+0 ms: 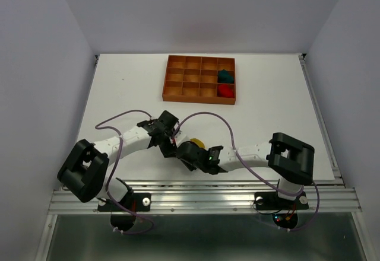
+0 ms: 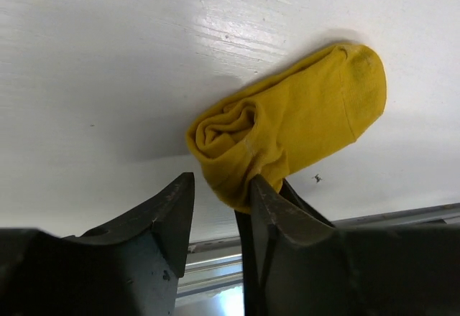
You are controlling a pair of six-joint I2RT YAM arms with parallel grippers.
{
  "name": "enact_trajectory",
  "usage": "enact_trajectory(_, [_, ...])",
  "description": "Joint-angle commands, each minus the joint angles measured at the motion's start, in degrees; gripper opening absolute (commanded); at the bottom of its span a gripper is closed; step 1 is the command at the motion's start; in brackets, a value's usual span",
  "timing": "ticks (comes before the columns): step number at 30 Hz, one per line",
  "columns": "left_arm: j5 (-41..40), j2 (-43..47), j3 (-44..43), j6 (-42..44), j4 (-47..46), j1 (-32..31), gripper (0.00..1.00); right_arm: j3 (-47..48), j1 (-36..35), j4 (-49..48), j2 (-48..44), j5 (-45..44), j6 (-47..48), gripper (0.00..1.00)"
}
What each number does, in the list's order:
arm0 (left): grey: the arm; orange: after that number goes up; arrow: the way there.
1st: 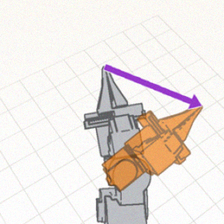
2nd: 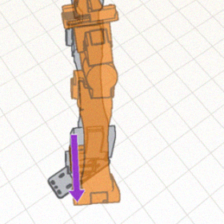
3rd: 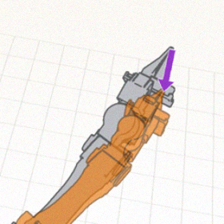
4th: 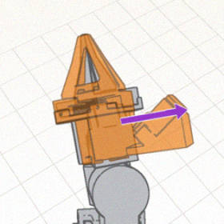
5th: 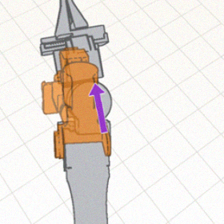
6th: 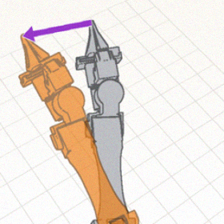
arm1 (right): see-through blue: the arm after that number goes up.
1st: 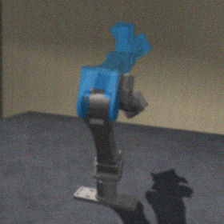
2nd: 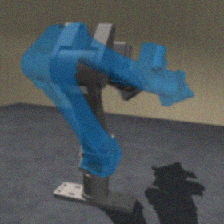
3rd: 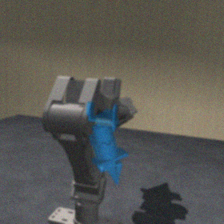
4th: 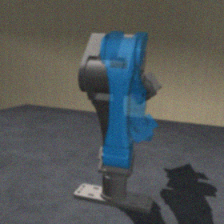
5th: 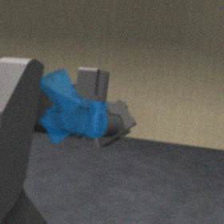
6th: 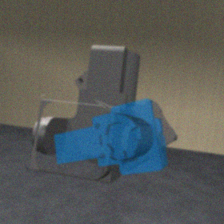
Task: Roll the socks
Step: Roll the sock at the center of the board.
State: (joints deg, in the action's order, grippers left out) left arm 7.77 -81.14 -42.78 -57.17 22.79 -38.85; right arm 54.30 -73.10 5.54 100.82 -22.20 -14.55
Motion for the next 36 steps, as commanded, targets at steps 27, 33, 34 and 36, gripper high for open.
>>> enact_trajectory(27, [2.0,11.2,5.7,3.2,-4.3,5.5,0.54,-14.2,26.5,-18.9,7.3,56.6,-22.9,0.01])
enact_trajectory(33, [3.1,9.6,6.0,3.8,-7.0,5.4,0.55,-14.0,27.7,-18.9,9.0,57.9,-23.4,0.01])
enact_trajectory(34, [3.2,9.3,6.0,3.8,-7.1,5.4,0.55,-13.9,27.7,-18.8,9.1,57.9,-23.4,0.01])
enact_trajectory(36, [3.5,8.4,6.2,4.0,-7.6,5.3,0.55,-13.7,28.2,-18.8,9.4,58.0,-23.8,0.01])
